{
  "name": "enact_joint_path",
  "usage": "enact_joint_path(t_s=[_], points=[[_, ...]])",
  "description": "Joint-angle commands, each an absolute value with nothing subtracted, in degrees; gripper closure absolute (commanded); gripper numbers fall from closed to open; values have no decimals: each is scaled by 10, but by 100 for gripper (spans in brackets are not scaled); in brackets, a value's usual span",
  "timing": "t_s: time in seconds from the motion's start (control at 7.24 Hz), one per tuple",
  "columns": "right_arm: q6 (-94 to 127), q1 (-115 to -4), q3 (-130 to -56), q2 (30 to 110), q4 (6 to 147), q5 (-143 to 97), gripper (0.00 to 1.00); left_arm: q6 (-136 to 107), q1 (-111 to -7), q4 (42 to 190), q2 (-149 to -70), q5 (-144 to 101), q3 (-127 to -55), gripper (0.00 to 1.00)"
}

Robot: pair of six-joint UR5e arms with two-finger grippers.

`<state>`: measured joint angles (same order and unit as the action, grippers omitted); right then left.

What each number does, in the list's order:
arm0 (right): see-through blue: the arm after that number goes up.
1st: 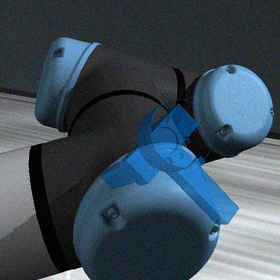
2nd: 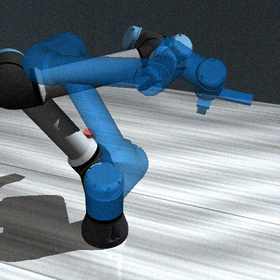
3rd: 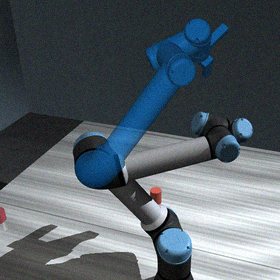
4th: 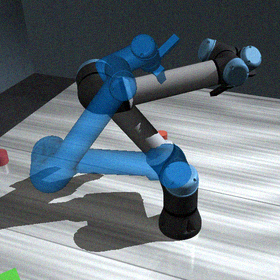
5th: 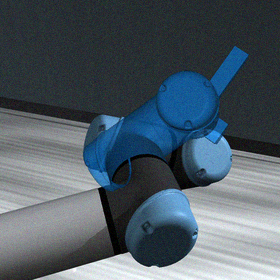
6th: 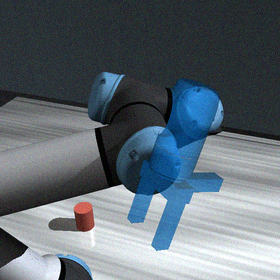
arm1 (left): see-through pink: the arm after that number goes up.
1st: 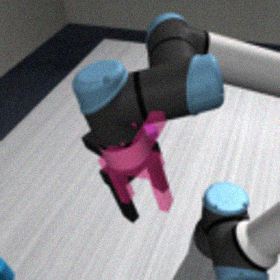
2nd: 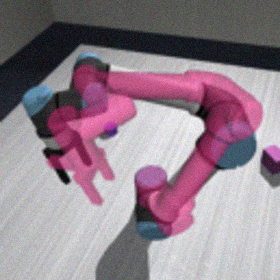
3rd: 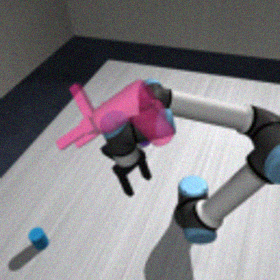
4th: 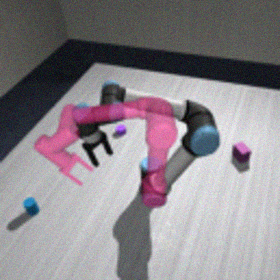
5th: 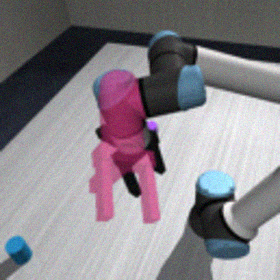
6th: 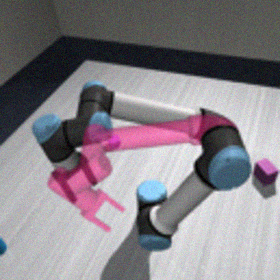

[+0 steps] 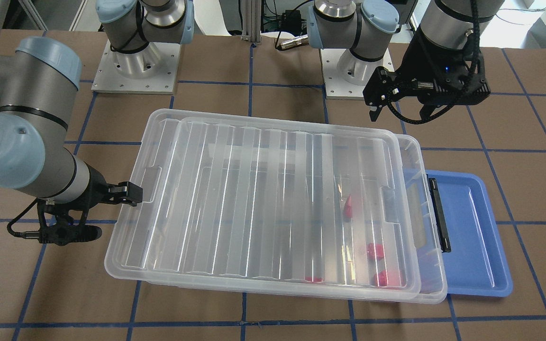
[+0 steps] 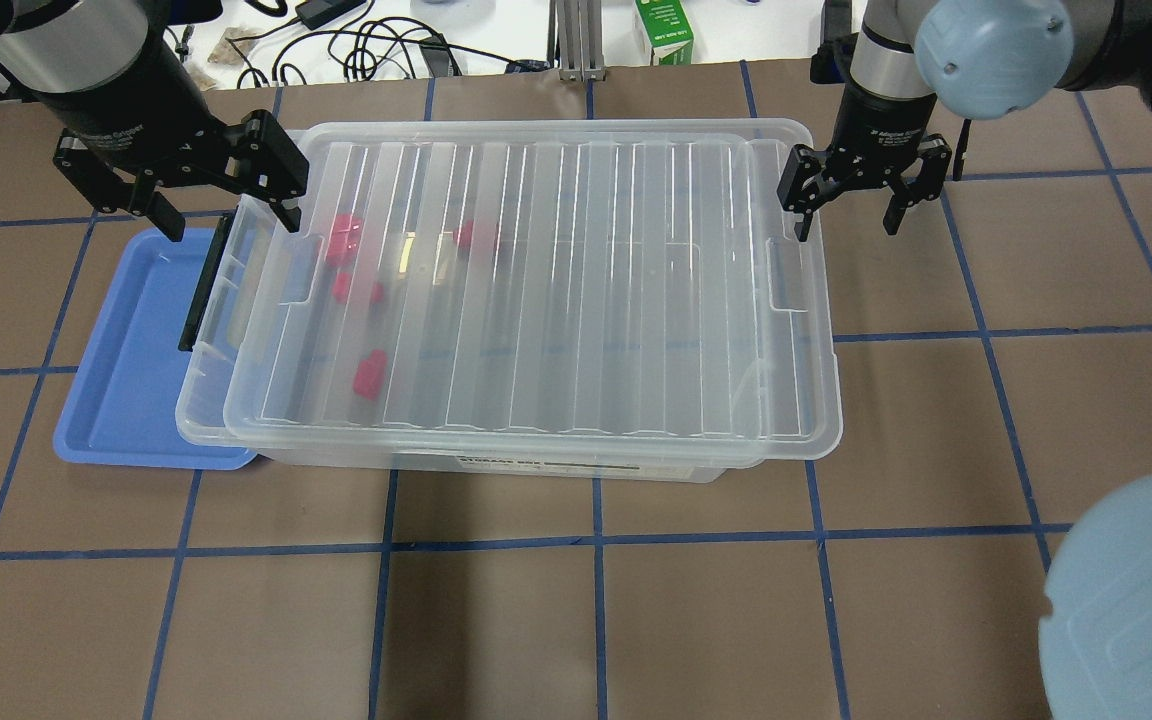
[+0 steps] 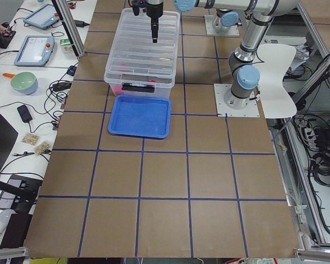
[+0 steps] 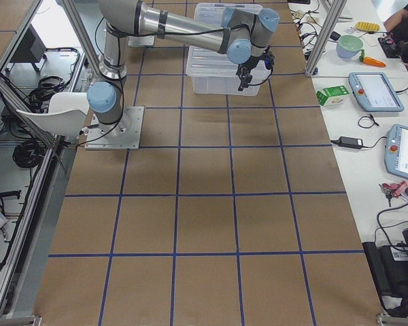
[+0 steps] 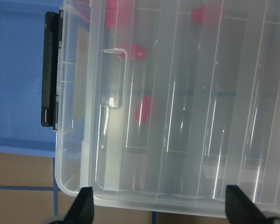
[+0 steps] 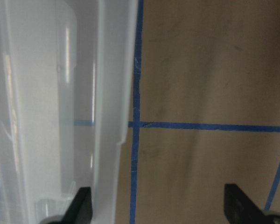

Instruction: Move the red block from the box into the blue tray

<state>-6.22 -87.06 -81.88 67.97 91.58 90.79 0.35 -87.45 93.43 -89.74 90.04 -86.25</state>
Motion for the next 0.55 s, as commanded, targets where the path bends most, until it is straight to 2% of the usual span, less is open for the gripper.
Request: enact_joint_path(t_s=[0.0, 0.41], points=[[-83, -844, -817, 681, 911, 912, 0, 3, -875, 934, -898, 900, -862, 0], [-84, -835, -816, 681, 911, 913, 0, 3, -875, 934, -898, 900, -862, 0]])
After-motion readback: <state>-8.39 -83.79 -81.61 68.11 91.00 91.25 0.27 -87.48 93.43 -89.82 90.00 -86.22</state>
